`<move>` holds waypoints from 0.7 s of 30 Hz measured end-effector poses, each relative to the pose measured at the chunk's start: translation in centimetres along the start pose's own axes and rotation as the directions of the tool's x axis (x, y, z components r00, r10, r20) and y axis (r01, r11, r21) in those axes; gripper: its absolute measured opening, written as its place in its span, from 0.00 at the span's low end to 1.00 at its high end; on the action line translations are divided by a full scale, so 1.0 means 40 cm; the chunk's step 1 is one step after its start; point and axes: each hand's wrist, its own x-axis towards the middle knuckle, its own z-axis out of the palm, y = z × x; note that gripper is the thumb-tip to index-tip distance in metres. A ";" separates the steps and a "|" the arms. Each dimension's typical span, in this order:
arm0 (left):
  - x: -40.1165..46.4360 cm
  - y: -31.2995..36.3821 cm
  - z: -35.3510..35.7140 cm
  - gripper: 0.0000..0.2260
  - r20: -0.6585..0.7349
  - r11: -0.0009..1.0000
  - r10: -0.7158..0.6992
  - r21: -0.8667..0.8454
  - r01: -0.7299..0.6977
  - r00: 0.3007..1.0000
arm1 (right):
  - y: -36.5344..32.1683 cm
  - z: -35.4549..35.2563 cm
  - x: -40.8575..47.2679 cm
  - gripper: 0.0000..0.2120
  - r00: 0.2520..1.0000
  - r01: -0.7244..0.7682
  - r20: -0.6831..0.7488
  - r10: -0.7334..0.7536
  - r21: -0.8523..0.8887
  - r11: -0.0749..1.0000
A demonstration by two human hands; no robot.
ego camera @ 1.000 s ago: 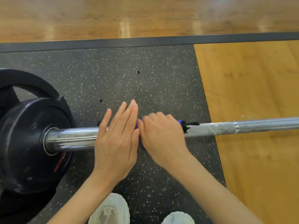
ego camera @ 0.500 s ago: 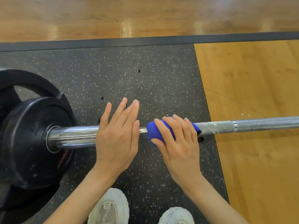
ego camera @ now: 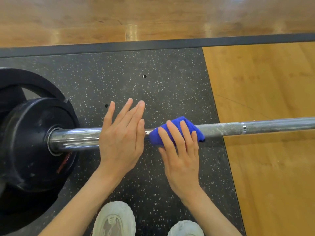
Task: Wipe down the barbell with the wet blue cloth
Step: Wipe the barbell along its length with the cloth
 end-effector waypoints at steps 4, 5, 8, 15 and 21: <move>0.013 -0.004 0.000 0.23 0.020 1.000 -0.009 -0.008 0.010 1.000 | -0.024 -0.017 0.129 0.20 0.998 -0.059 -0.002 0.059 -0.076 0.995; 0.020 -0.007 0.000 0.22 0.021 1.000 -0.015 -0.014 0.016 1.000 | -0.033 -0.018 0.174 0.22 0.993 -0.105 0.043 0.111 -0.127 0.986; 0.037 -0.007 0.003 0.20 0.021 0.999 -0.034 -0.038 0.035 0.999 | -0.022 -0.009 0.223 0.26 0.974 -0.153 0.133 0.181 -0.200 0.968; 0.060 -0.014 0.007 0.20 0.006 0.998 -0.037 -0.044 0.037 0.999 | -0.013 0.019 0.067 0.19 0.995 -0.021 -0.092 0.023 0.020 1.000; 0.096 -0.028 0.017 0.21 0.089 0.994 -0.087 -0.054 0.092 0.992 | -0.013 0.036 0.190 0.16 0.986 -0.083 -0.148 0.076 -0.045 0.996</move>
